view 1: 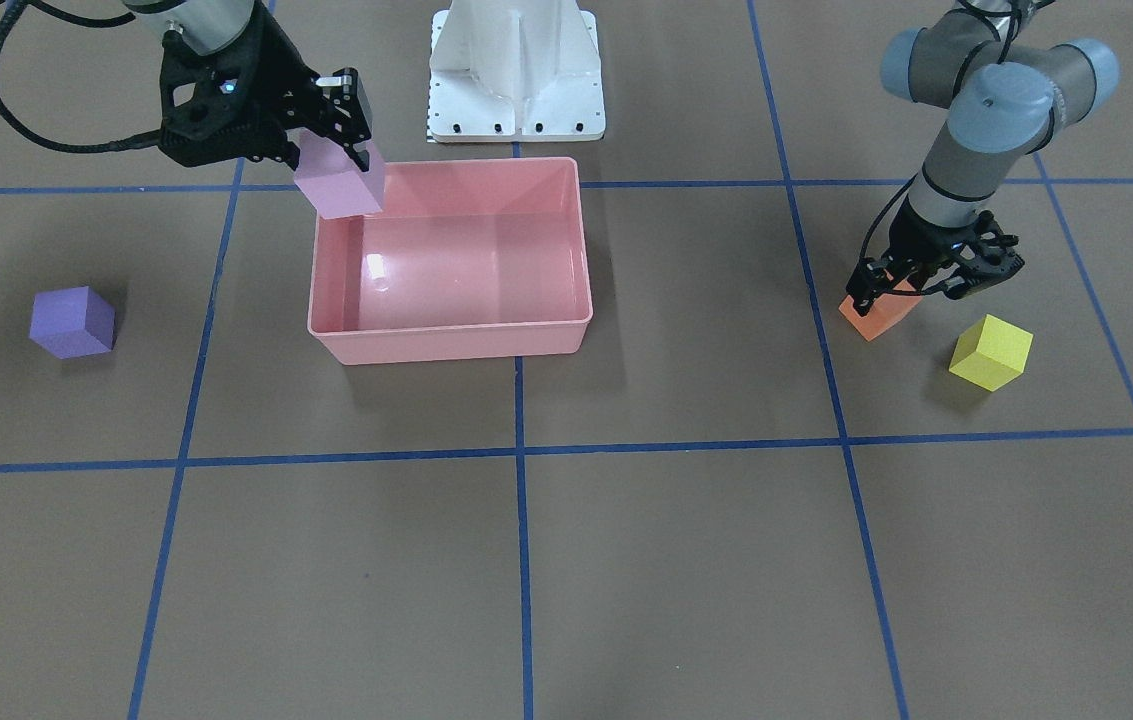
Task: Place blocks into pink bin with both arms
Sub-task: 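Carry the light pink cube into the pink bin and release it with the right gripper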
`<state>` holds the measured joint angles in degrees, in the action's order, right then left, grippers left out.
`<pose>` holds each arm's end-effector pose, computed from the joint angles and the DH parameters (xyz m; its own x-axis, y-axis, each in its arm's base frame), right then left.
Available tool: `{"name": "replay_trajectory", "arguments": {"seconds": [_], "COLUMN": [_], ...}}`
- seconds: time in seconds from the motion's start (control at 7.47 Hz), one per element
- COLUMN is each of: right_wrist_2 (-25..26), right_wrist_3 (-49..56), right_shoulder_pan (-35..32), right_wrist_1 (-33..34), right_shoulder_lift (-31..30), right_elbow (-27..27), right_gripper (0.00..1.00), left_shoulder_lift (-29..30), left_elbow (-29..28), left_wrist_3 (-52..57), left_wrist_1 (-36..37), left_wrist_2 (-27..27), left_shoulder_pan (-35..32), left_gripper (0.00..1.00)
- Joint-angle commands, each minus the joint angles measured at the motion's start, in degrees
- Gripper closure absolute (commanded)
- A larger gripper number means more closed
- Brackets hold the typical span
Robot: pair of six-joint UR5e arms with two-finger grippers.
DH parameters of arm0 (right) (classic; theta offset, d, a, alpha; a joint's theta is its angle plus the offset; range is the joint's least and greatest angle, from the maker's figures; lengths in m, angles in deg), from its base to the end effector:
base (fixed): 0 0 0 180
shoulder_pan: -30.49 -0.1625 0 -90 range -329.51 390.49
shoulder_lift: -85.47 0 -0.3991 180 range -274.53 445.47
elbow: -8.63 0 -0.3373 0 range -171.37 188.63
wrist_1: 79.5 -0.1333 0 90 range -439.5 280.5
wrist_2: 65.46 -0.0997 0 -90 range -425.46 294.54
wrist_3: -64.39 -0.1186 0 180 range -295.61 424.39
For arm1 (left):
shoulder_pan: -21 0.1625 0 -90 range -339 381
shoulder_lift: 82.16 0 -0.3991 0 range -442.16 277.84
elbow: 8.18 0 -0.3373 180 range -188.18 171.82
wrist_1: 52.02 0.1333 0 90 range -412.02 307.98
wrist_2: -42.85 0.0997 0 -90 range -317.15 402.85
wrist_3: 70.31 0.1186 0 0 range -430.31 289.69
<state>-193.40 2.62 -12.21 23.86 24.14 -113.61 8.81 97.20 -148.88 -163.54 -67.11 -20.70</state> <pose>-0.3205 -0.3779 0.2075 0.5323 -0.0164 0.8464 0.0572 0.9982 -0.0166 0.2948 -0.3870 0.4934 0.6706 -0.3480 -0.6551 0.3427 0.9286 -0.1425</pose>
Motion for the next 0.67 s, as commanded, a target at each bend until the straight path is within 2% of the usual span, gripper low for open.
{"name": "replay_trajectory", "arguments": {"seconds": [0.0,0.13,0.4,0.54], "right_wrist_2": [1.29,1.29,1.55,1.64], "right_wrist_3": [-0.01,-0.01,-0.1,-2.1], "right_shoulder_pan": [2.09,2.36,3.76,4.47], "right_wrist_1": [0.0,0.0,-0.17,-0.44], "right_shoulder_lift": [0.16,0.51,0.6,0.95], "right_elbow": [0.51,1.21,2.79,3.58], "right_gripper": [1.0,1.0,1.0,0.91], "left_shoulder_lift": [0.53,0.53,0.27,0.18], "left_elbow": [0.08,0.7,2.1,2.54], "left_wrist_3": [-1.75,-2.03,-1.6,-1.59], "left_wrist_1": [0.33,0.68,0.77,0.86], "left_wrist_2": [-0.25,-0.86,-3.58,-3.59], "left_shoulder_pan": [-0.05,-0.13,-0.83,-1.01], "left_gripper": [0.96,1.0,1.0,1.0]}}
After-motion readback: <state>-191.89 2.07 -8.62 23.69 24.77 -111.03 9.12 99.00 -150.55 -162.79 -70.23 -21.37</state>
